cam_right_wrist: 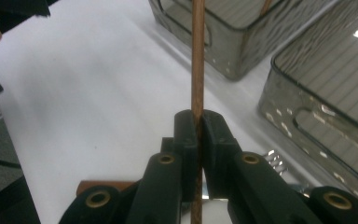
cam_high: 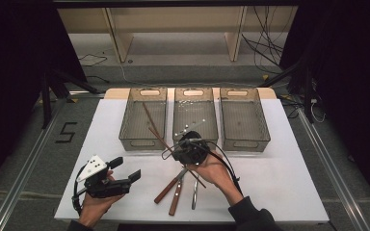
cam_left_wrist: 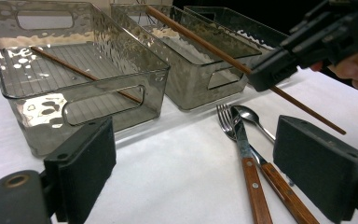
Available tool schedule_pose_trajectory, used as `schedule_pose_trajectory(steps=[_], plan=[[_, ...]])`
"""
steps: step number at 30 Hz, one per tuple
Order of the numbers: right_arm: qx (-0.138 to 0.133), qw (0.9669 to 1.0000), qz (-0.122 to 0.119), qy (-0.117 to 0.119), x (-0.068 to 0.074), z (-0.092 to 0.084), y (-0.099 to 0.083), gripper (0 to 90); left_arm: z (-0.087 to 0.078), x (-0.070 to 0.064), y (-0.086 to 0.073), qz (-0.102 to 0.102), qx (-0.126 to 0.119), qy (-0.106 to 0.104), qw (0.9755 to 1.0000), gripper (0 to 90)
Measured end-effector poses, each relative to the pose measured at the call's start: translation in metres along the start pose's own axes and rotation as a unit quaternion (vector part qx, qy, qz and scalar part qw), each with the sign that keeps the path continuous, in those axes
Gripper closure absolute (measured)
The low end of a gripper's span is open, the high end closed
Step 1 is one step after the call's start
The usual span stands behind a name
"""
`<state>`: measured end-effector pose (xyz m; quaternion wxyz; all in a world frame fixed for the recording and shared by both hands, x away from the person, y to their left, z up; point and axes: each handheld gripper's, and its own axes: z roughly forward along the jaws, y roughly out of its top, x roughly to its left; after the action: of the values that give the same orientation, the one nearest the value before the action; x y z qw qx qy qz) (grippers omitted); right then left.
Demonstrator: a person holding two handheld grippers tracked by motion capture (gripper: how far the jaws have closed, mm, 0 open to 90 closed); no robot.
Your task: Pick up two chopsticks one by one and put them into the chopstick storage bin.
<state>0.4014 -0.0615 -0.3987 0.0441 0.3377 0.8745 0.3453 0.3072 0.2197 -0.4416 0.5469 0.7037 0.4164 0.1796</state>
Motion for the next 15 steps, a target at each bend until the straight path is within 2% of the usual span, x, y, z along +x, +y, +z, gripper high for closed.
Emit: schedule_pose_trajectory(steps=[15], plan=[[-0.038,0.9991,0.019,0.008,-0.004,0.003,0.037,85.5,0.0,-0.001,0.0,-0.001,0.0,-0.001,1.0,12.7]])
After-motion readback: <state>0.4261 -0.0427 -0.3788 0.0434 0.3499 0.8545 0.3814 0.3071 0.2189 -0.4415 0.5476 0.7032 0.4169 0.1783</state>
